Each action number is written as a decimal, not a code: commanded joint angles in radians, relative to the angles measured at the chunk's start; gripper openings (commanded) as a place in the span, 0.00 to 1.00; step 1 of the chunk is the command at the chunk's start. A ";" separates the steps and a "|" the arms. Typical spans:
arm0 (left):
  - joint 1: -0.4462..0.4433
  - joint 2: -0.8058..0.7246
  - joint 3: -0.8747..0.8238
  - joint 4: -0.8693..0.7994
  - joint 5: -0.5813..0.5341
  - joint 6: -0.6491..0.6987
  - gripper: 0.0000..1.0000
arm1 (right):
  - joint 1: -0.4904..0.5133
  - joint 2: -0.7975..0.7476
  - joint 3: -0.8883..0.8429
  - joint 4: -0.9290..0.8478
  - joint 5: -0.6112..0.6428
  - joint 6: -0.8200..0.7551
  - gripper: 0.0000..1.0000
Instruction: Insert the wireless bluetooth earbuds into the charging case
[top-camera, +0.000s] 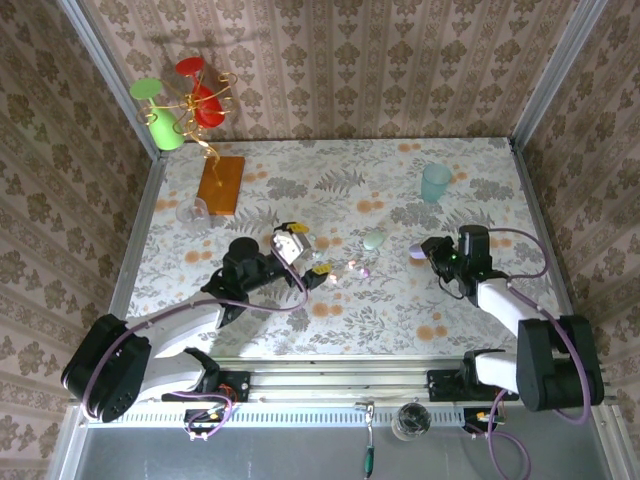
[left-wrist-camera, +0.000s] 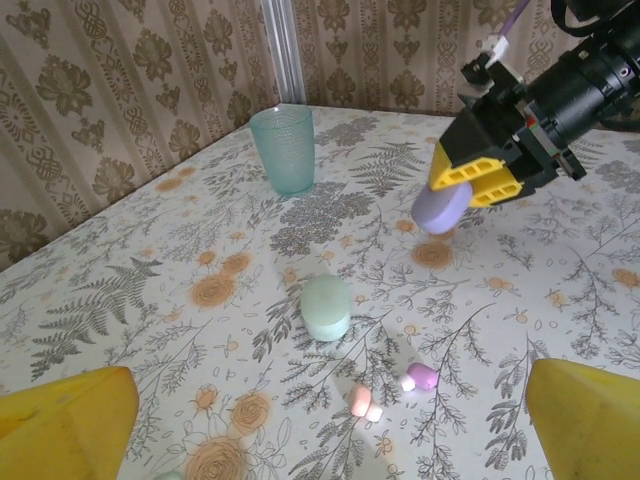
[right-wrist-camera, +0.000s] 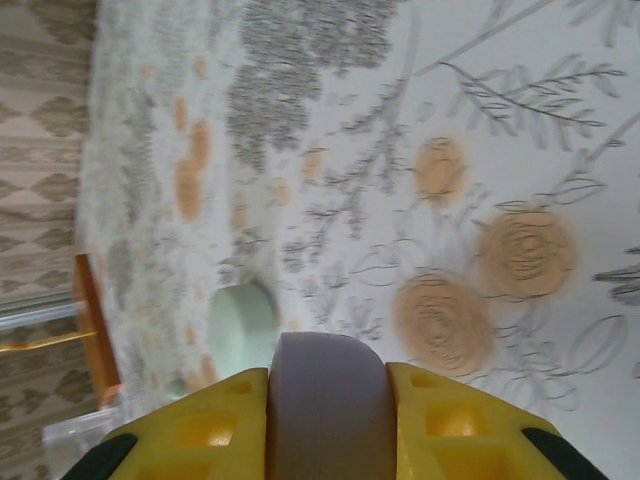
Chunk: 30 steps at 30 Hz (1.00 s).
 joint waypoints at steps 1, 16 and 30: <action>-0.004 0.017 0.045 -0.040 -0.016 0.030 1.00 | -0.006 0.057 -0.018 0.028 0.038 -0.035 0.25; -0.041 0.146 0.189 -0.205 -0.065 0.078 1.00 | -0.012 -0.108 0.003 -0.217 0.221 -0.149 0.79; -0.183 0.539 0.632 -0.537 -0.291 0.007 1.00 | -0.013 -0.286 0.101 -0.408 0.144 -0.339 0.84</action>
